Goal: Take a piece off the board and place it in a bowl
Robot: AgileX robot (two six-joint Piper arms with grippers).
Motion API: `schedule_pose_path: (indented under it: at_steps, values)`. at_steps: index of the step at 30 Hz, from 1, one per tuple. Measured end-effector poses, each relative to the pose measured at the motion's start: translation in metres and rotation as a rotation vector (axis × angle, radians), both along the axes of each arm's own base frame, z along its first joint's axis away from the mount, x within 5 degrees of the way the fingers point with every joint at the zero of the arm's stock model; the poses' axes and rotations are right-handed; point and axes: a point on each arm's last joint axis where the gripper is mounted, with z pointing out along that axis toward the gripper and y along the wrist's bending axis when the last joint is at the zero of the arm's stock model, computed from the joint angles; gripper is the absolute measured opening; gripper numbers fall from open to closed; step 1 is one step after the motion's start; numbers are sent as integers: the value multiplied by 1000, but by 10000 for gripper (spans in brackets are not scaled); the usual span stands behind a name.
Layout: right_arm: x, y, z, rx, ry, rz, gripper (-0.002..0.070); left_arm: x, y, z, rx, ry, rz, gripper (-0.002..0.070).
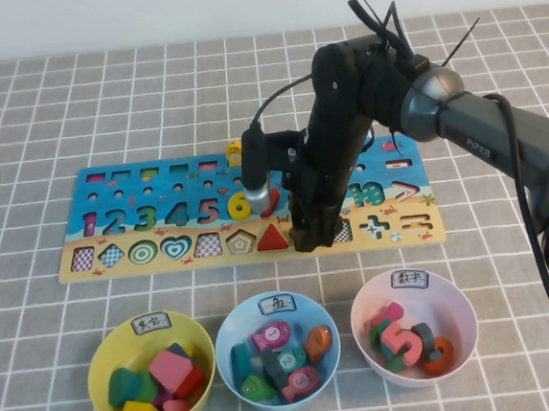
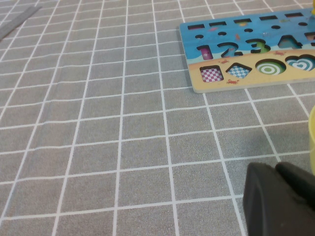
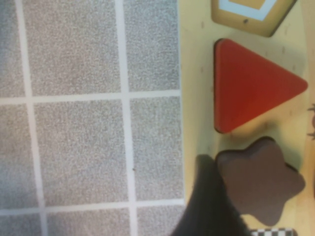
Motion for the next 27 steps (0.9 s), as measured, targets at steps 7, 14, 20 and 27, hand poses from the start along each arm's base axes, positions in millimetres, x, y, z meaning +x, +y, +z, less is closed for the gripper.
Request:
schedule_pose_path:
  at_steps: [7,14,20,27]
  values:
    - [0,0,0,0,0,0,391,0,0,0,0,0,0,0]
    - [0,0,0,-3,-1,1,380,0,0,0,0,0,0,0]
    - [0,0,0,-5,2,2,293,0,0,0,0,0,0,0]
    - [0,0,0,-5,2,2,282,0,0,0,0,0,0,0]
